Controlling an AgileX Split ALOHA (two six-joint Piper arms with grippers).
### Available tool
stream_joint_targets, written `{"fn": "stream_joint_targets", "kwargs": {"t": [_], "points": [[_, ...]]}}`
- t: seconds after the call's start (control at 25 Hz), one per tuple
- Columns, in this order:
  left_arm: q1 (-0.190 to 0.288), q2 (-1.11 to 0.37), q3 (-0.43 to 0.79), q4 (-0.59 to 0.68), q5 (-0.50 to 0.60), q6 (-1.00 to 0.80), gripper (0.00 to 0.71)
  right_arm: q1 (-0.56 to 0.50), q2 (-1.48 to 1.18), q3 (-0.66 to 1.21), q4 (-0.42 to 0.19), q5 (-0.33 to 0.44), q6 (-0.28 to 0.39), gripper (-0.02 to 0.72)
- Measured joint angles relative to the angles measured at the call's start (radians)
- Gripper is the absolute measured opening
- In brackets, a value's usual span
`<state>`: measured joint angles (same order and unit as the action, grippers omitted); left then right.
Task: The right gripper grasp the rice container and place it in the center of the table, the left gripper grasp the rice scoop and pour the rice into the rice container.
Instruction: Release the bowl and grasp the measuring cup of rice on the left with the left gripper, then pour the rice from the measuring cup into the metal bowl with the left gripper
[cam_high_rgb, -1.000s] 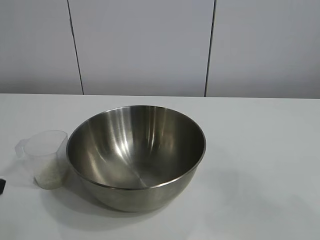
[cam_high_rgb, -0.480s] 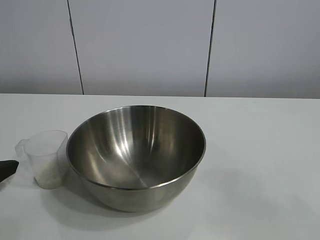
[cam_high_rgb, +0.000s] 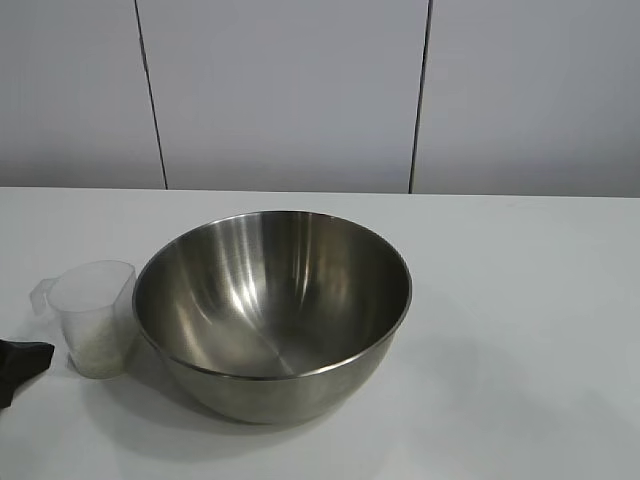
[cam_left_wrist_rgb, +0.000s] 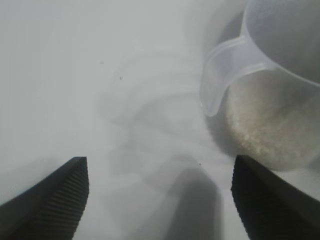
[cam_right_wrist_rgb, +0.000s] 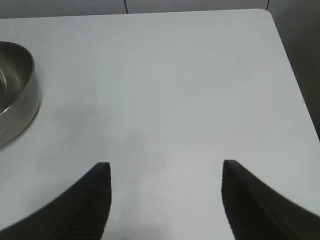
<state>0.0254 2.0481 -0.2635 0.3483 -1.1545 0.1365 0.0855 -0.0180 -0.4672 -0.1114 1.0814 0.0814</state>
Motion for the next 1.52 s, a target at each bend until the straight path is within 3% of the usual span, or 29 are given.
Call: {"fn": "stream_joint_targets", "kwargs": {"t": [0.56, 0.68, 0.84, 0.92, 1.12, 1.52], "points": [[0.0, 0.001, -0.077, -0.001, -0.001, -0.172, 0.557, 0.0, 0.0, 0.0, 0.0, 0.0, 0.0, 0.442], [0.0, 0.001, -0.077, 0.001, -0.001, -0.175, 0.451, 0.0, 0.0, 0.0, 0.0, 0.0, 0.0, 0.442], [0.0, 0.001, -0.077, 0.02, -0.001, -0.171, 0.136, 0.0, 0.0, 0.0, 0.0, 0.0, 0.0, 0.442], [0.0, -0.005, -0.077, 0.041, -0.001, -0.16, 0.053, 0.0, 0.0, 0.0, 0.0, 0.0, 0.0, 0.442], [0.0, -0.045, -0.077, 0.062, 0.007, -0.154, 0.01, 0.0, 0.0, 0.0, 0.0, -0.001, 0.0, 0.442], [-0.003, -0.213, -0.077, 0.056, 0.008, -0.125, 0.006, 0.0, 0.0, 0.0, 0.0, 0.0, 0.0, 0.442]]}}
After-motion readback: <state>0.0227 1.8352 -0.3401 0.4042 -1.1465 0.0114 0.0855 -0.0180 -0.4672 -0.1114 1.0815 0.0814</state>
